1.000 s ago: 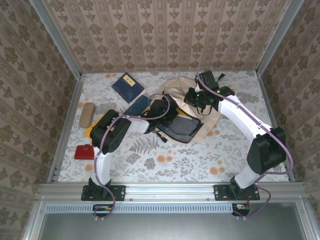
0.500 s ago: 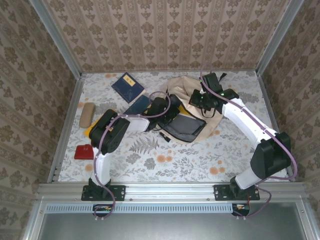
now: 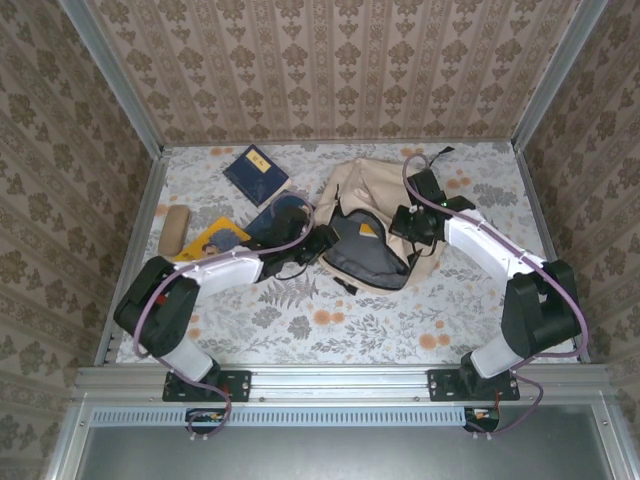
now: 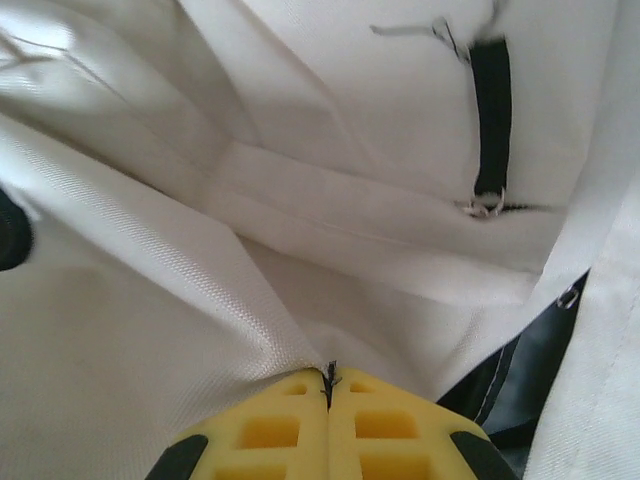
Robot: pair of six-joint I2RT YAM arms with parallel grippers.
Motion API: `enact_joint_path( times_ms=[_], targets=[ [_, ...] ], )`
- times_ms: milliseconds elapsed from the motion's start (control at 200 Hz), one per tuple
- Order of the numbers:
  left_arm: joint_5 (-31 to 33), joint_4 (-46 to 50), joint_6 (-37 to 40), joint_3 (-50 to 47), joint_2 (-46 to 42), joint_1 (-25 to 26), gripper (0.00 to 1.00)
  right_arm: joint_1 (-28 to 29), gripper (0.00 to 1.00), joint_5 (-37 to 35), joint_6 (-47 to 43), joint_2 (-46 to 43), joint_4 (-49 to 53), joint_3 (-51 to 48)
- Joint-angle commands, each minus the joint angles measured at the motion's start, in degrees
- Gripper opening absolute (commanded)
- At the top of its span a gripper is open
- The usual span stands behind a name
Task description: Pack books, pencil case, and school supplies into a backpack
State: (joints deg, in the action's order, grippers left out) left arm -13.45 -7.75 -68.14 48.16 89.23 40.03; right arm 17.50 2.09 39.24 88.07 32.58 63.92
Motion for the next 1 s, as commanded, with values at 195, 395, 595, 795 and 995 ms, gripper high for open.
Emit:
enact_joint_path(
  times_ms=[195,395,595,795,995],
  targets=[
    [1.0,22.1,24.3,1.5,-6.1,-12.0,0.67,-0.3,0.01,4.7,-2.3,-4.2,1.3,-6.0],
    [2.8,30.2,33.2,7.1,-1.4,-22.8,0.76,0.4,0.54,9.5,-4.8,-8.0,2.2,-6.1],
    [4.9,32.3,36.3,8.3,1.0,-32.4,0.90,1.4,0.81,10.1,-5.2,-10.3,1.4,-3.9],
    [7.9,34.3,38.4,7.7,3.4,-36.9,0.93,3.9,0.85,11.3,-5.0,-5.1,-0.4,-0.2],
    [4.7,35.1,37.7,5.8,6.4,-36.5,0.93,5.9,0.84,12.1,-3.9,-1.3,-1.5,1.8]
  ],
)
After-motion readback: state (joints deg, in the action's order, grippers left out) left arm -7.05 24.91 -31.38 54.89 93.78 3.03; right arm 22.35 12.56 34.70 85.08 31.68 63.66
